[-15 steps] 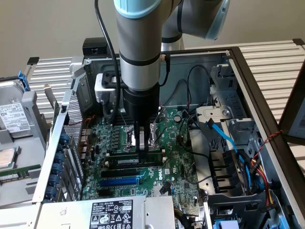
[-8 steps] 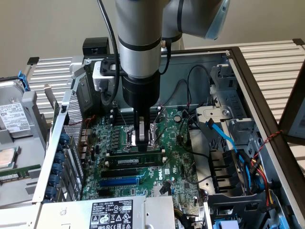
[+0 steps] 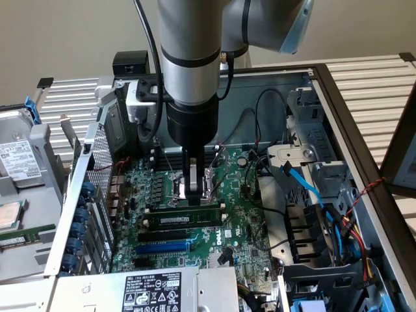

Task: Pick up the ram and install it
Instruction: 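Insert the ram into the slot, then press down the ram until it locks into place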

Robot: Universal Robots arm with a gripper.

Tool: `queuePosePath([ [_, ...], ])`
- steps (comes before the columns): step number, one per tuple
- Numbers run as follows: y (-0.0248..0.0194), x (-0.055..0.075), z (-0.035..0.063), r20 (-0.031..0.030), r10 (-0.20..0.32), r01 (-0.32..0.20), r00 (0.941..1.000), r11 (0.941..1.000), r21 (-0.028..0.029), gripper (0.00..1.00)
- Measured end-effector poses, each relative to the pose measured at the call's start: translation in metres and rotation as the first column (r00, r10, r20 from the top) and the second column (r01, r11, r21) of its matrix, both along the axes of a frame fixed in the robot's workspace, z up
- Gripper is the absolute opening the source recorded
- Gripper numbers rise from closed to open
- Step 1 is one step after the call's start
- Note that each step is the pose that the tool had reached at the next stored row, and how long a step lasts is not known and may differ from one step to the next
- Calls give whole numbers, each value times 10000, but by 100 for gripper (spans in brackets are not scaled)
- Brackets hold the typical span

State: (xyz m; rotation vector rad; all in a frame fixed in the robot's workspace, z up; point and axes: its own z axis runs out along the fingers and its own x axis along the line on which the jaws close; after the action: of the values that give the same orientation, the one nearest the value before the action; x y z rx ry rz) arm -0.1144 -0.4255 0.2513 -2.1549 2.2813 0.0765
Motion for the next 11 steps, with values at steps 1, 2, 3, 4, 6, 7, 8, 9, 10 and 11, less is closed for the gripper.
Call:
queuePosePath([
  [1, -1, 0, 0, 1, -1, 1, 10000, 10000, 10, 20],
  [2, -2, 0, 0, 0, 0, 0, 10000, 10000, 18, 20],
  [3, -2, 0, 0, 0, -1, 1, 10000, 10000, 27, 20],
  [4, -3, 0, 0, 0, -1, 1, 10000, 10000, 36, 20],
  [6, -5, 0, 0, 0, -1, 1, 10000, 10000, 53, 20],
  [7, -5, 0, 0, 0, 0, 0, 10000, 10000, 62, 20],
  [8, -6, 0, 0, 0, -1, 1, 10000, 10000, 71, 20],
  [9, -7, 0, 0, 0, 0, 0, 10000, 10000, 80, 20],
  [10, -8, 0, 0, 0, 0, 0, 10000, 10000, 88, 20],
  [11, -8, 0, 0, 0, -1, 1, 10000, 10000, 97, 18],
])
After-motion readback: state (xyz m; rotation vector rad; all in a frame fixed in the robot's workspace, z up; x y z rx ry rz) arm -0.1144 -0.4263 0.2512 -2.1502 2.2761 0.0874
